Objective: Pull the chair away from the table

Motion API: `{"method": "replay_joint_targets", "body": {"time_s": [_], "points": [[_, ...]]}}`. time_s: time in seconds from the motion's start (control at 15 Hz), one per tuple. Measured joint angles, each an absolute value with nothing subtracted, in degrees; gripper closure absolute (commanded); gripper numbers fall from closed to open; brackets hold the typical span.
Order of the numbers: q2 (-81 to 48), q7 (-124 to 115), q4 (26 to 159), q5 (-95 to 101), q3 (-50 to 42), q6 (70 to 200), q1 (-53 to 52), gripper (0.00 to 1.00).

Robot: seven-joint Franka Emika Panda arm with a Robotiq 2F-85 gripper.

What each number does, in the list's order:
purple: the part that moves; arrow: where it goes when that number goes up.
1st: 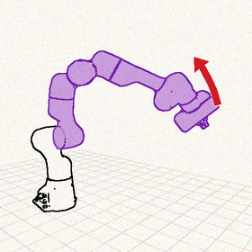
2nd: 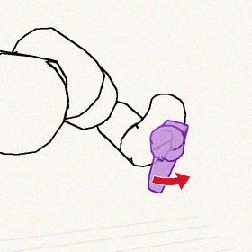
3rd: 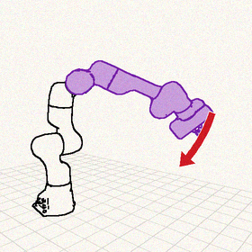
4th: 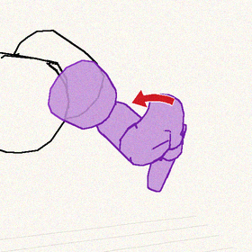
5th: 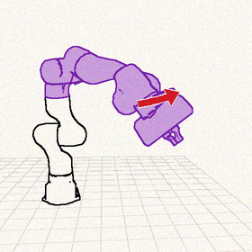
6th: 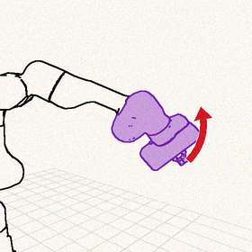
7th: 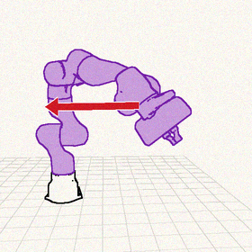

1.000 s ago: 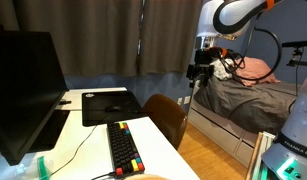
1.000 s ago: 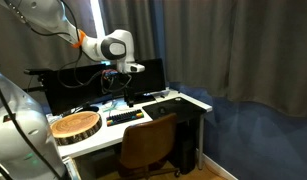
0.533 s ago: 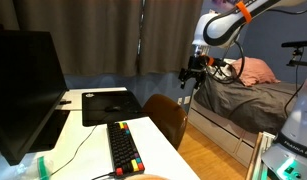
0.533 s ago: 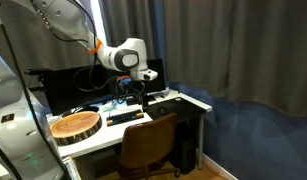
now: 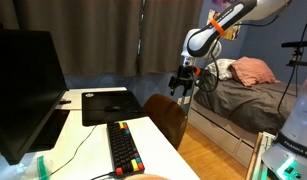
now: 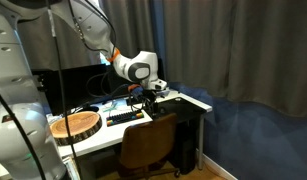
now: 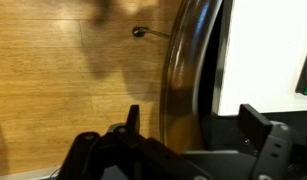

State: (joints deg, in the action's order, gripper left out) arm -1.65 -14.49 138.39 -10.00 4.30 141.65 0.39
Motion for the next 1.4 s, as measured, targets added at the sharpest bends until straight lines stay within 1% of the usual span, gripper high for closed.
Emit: {"method": "replay_joint_targets", "body": {"time_s": [0.53,0.6,0.67,0.87,1.13,1.2,1.4], "points": [[-14.5,0.3,128.7,-22.7,3.8,141.3,1.8,0.00],[-15.7,1.0,127.9,-23.2,3.8,141.1,2.1,0.25],[-16.7,1.6,127.1,-23.5,3.8,140.8,2.4,0.26],[-19.5,2.4,125.3,-23.2,3.7,138.9,2.9,0.50],[-22.1,2.7,123.6,-22.7,3.2,136.3,3.2,0.77],[-22.3,2.8,123.2,-22.7,3.1,135.6,3.4,0.81],[-22.7,2.8,122.6,-22.7,3.1,134.7,3.7,0.88]]}}
